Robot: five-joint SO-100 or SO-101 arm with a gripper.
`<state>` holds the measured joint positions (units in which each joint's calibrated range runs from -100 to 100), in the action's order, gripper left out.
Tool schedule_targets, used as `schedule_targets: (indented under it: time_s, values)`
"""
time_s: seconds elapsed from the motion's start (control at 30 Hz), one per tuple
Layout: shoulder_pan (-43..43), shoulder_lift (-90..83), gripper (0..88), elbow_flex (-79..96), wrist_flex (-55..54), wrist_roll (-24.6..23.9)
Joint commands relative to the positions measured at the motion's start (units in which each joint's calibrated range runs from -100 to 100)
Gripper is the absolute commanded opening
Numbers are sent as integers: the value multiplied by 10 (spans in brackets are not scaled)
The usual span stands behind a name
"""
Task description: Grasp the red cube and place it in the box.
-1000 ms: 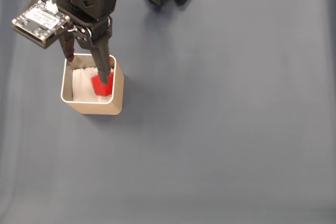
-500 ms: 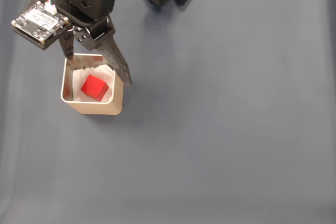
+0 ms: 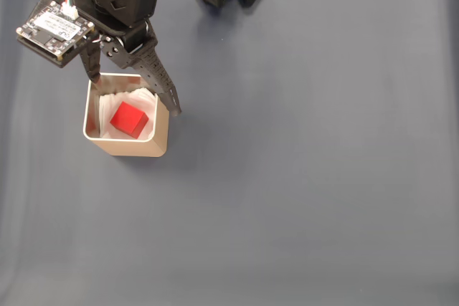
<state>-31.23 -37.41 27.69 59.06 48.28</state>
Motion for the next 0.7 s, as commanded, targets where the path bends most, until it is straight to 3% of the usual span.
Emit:
schedule_targets:
  time_s: [0.0, 0.37, 0.67]
  values:
    - [-6, -19, 544, -3, -17, -8]
    - [4, -25, 292, -3, -53, -28]
    - [53, -77, 45, 36, -56, -7]
